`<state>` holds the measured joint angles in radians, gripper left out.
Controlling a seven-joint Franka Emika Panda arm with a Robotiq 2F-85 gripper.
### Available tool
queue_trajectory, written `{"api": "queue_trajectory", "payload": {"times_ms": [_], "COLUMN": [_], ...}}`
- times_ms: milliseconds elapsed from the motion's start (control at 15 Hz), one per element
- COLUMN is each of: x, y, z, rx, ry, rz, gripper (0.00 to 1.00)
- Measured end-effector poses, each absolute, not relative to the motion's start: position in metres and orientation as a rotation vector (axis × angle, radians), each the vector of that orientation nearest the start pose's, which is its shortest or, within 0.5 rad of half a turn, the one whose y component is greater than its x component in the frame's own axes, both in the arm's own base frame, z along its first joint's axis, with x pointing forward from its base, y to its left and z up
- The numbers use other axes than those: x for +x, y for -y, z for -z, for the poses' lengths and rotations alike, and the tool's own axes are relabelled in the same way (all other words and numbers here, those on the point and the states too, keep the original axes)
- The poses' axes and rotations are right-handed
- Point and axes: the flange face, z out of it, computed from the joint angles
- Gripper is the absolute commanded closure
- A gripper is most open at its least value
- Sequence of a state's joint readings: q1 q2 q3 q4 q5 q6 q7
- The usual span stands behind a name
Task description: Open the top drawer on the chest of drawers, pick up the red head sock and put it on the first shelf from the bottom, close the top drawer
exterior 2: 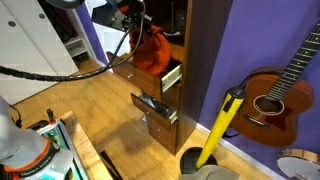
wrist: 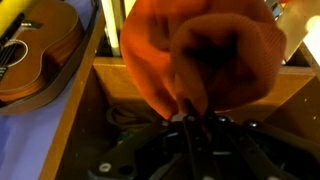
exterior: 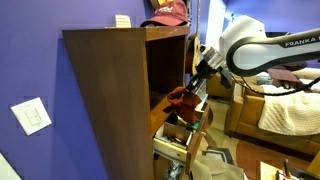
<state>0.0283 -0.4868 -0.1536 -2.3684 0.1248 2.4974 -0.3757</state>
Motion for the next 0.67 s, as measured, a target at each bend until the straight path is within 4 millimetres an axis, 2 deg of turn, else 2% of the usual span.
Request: {"api": "queue_trajectory", "payload": {"times_ms": [400,667], "x": [0.452,0.462], "y": [0.036,0.024], "z": [-0.577,-0.574], "rx": [-2.843,-2.791], "ry": [0.275,0.277], "rz": [1.256,1.409], "gripper": [0.98,0.98]}}
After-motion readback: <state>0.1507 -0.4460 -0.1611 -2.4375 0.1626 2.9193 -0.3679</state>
